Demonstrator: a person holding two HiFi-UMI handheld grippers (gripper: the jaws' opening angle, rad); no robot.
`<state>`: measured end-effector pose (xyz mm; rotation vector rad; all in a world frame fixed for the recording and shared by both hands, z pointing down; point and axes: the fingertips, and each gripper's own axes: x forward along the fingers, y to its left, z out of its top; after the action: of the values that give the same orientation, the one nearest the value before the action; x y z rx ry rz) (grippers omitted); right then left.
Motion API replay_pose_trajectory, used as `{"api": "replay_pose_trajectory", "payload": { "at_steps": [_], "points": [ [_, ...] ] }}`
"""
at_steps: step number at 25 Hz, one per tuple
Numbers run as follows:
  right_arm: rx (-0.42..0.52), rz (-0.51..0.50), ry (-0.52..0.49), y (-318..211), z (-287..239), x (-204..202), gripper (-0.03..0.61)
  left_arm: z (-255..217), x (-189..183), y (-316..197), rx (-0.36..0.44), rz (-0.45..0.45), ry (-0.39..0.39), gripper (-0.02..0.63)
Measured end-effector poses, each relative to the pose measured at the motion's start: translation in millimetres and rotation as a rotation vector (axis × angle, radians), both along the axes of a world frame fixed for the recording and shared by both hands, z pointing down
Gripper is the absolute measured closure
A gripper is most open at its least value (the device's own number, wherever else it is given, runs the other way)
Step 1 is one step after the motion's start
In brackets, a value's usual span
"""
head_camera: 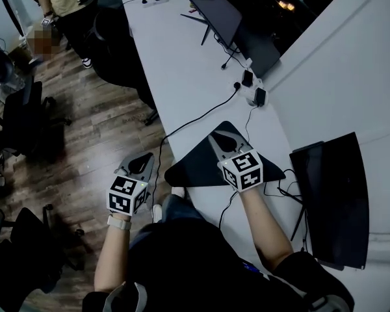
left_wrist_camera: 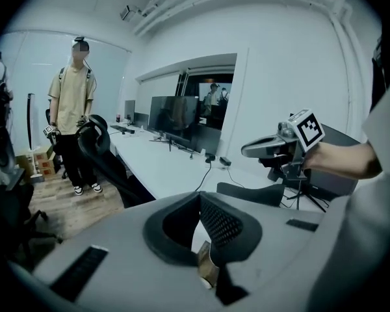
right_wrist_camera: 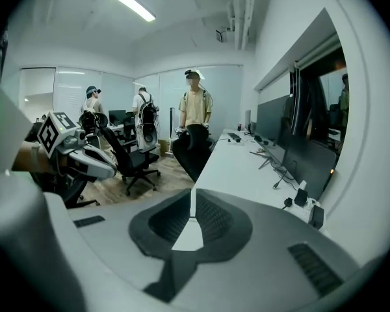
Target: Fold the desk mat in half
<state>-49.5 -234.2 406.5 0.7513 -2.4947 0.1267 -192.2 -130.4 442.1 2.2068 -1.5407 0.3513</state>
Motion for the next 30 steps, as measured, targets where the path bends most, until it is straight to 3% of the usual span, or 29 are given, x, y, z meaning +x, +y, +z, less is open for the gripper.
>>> {"api": "replay_pose_trajectory", "payload": {
  "at_steps": [11,23,30],
  "points": [
    [0.054,-0.077,-0.121,56.3,-61.4,-50.9,0.545,-52.0,-52.3,37.9,0.104,-0.090,-0.022,0.604],
    [0.097,-0.176,-0.225,118.3,-106.8,-87.0,0.545,-101.9,-77.6,72.7,0.216,-0.130,-0.022,0.604],
    [0.119,-0.228,-0.260,154.1,-115.0,-108.7,0.545,-110.9,-91.5,90.8,0.261,-0.157,-0.063,0.604]
  ]
}}
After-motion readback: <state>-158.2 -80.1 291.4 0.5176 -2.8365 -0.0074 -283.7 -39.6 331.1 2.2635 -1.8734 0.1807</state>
